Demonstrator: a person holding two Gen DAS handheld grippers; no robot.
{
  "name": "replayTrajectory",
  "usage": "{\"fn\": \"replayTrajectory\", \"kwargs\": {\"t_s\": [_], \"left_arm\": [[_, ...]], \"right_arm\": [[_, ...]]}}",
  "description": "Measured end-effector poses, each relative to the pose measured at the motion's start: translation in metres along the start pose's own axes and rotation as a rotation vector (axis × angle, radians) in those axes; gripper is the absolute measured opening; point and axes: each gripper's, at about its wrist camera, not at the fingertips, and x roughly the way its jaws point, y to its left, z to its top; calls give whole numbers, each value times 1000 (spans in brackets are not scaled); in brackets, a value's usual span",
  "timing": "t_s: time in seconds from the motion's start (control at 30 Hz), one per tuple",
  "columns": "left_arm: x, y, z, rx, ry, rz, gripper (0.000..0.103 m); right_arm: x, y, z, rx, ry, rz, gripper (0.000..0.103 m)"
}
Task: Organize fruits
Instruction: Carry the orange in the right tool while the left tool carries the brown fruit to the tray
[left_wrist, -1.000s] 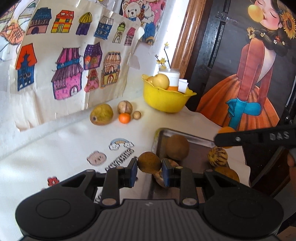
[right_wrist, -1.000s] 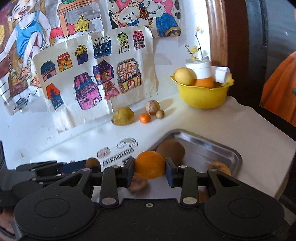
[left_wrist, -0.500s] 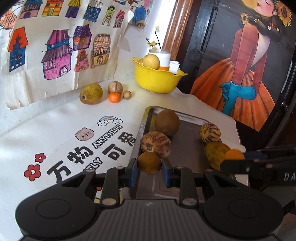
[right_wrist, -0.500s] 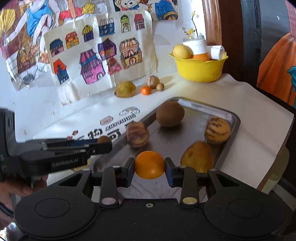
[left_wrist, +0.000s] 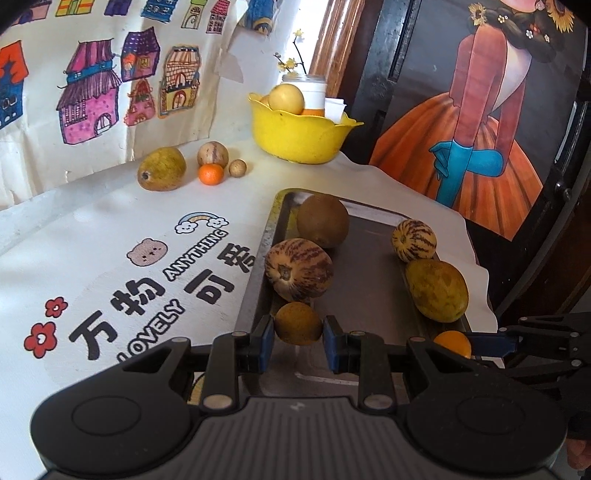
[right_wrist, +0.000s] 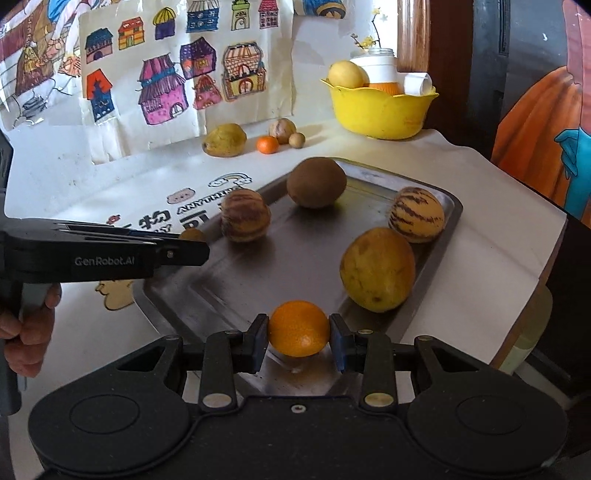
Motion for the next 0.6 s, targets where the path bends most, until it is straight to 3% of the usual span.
{"fn": "replayTrajectory", "kwargs": {"t_s": [0.6], "left_arm": [[9, -2, -1, 12, 9, 27, 31]], "right_arm": [[6, -2, -5, -7, -23, -47, 37]]}}
